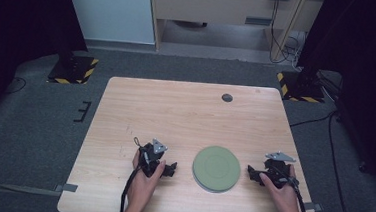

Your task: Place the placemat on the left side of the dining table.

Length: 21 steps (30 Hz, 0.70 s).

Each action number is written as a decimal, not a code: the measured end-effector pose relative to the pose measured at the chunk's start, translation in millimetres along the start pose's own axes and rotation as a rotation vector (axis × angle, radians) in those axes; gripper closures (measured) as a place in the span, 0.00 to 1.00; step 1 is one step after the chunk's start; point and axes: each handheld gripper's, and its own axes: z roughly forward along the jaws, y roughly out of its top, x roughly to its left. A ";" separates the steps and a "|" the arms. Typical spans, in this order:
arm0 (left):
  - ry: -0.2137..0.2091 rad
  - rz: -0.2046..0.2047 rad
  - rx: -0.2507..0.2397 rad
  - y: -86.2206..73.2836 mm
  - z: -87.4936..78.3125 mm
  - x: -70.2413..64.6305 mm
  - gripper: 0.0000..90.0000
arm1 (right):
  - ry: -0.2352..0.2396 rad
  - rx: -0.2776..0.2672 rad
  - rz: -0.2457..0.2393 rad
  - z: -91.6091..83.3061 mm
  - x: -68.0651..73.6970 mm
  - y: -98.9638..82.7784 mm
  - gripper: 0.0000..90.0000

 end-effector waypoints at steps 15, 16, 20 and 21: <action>-0.032 0.043 -0.050 4.4 -5.0 -17.8 0.03 | 0.038 -0.030 -0.062 -15.4 14.0 5.4 0.04; -0.044 0.051 -0.058 5.0 -5.9 -20.9 0.03 | 0.038 -0.031 -0.070 -16.8 15.4 6.6 0.04; -0.073 0.072 -0.090 7.4 -10.8 -30.4 0.03 | 0.056 -0.034 -0.081 -20.5 18.8 10.8 0.04; -0.074 0.073 -0.099 8.1 -12.3 -32.1 0.03 | 0.055 -0.035 -0.082 -21.3 19.9 11.7 0.04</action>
